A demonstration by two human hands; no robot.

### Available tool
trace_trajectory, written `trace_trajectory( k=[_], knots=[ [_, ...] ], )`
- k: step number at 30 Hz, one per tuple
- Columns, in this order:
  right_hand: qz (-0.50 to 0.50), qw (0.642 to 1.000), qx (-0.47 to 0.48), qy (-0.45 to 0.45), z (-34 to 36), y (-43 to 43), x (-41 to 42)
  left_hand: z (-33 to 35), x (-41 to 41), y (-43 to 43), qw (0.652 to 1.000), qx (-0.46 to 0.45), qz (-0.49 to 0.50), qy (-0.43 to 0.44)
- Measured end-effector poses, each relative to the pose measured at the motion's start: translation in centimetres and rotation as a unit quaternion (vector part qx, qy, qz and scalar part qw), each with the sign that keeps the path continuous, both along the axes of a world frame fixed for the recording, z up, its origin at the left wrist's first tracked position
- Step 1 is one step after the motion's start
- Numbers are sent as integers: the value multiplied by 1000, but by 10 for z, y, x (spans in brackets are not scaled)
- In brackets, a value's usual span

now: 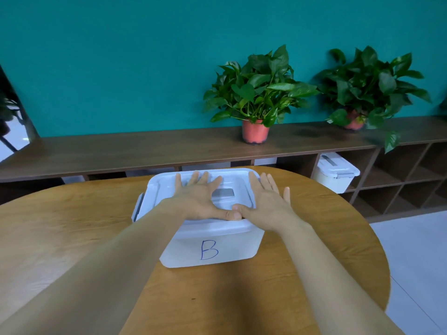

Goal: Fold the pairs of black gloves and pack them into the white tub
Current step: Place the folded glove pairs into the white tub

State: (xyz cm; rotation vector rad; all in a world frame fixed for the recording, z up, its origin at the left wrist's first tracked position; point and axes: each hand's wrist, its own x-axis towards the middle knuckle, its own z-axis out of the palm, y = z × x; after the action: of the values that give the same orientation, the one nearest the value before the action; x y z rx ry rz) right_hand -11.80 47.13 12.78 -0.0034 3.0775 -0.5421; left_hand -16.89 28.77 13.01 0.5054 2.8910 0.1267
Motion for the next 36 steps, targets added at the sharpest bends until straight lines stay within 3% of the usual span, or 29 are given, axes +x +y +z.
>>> trace_trajectory(
  k=[4, 10, 17, 24, 27, 36],
  knots=[
    [85, 995, 55, 27, 14, -32, -12, 1, 14, -23, 999, 38, 0, 25],
    [172, 982, 68, -41, 7, -82, -33, 0, 35, -95, 994, 68, 76, 47],
    [178, 978, 87, -69, 0, -88, -44, -21, 38, -139, 981, 149, 115, 44],
    [177, 977, 92, -74, 1, -91, -40, -10, 43, -131, 966, 206, 135, -75],
    [180, 977, 92, -71, 1, -91, -40, -7, 47, -123, 958, 255, 124, -47],
    [182, 975, 105, -75, -2, -93, -46, 2, 44, -112, 970, 218, 97, -50]
  ],
)
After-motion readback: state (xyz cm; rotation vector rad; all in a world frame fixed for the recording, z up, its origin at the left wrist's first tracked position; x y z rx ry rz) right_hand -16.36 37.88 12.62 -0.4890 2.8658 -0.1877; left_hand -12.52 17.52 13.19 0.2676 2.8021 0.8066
